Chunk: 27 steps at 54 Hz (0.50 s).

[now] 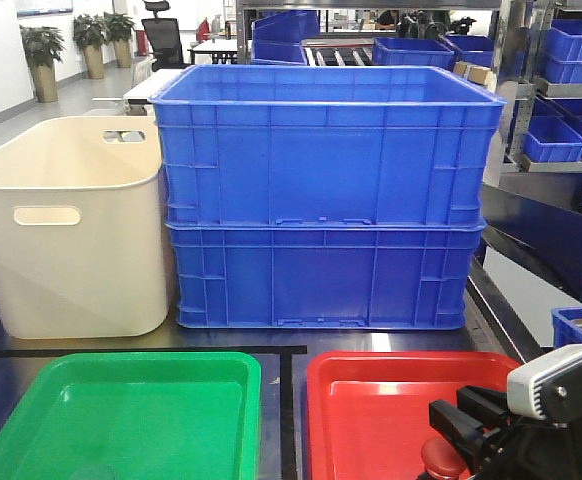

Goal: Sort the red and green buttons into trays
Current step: 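Lower the red button into the red tray and open right gripper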

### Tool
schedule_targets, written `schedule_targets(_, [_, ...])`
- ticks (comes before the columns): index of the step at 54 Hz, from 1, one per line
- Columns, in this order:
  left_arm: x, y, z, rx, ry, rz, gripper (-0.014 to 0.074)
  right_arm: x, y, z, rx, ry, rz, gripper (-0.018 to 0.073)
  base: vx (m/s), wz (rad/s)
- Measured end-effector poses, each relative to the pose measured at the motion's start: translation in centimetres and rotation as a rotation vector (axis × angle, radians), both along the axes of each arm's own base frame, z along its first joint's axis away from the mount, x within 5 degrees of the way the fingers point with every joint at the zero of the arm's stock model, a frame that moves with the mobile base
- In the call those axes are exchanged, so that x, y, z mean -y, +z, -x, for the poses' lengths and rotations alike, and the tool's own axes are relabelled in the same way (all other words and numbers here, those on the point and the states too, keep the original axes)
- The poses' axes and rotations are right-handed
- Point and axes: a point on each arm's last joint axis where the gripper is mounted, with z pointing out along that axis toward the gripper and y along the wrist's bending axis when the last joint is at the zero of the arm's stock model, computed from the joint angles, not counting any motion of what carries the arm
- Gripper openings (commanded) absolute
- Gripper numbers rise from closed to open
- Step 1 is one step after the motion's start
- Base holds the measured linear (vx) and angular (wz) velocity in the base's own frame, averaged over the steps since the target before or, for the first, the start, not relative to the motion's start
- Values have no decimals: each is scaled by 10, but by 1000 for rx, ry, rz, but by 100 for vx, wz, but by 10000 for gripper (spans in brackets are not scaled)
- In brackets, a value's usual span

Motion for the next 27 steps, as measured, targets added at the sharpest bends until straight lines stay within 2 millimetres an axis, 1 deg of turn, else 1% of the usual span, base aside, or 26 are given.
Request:
schedule_targets(9, [0,0,0,0,0,0,-7,1,-1,0,-11,-9,9,239,0,0])
schedule_targets(16, [0,0,0,-1,0,0,-7,8,4,8,-37,-64,-2,239,0,0])
schedule_targets(22, [0,0,0,-2,0,0,-7,20,17,25,-67,-151,-88,239,0,0])
schedule_targets(27, [0,0,0,-2,0,0,-7,31,30,47,-64,-197,-132,220,0,0])
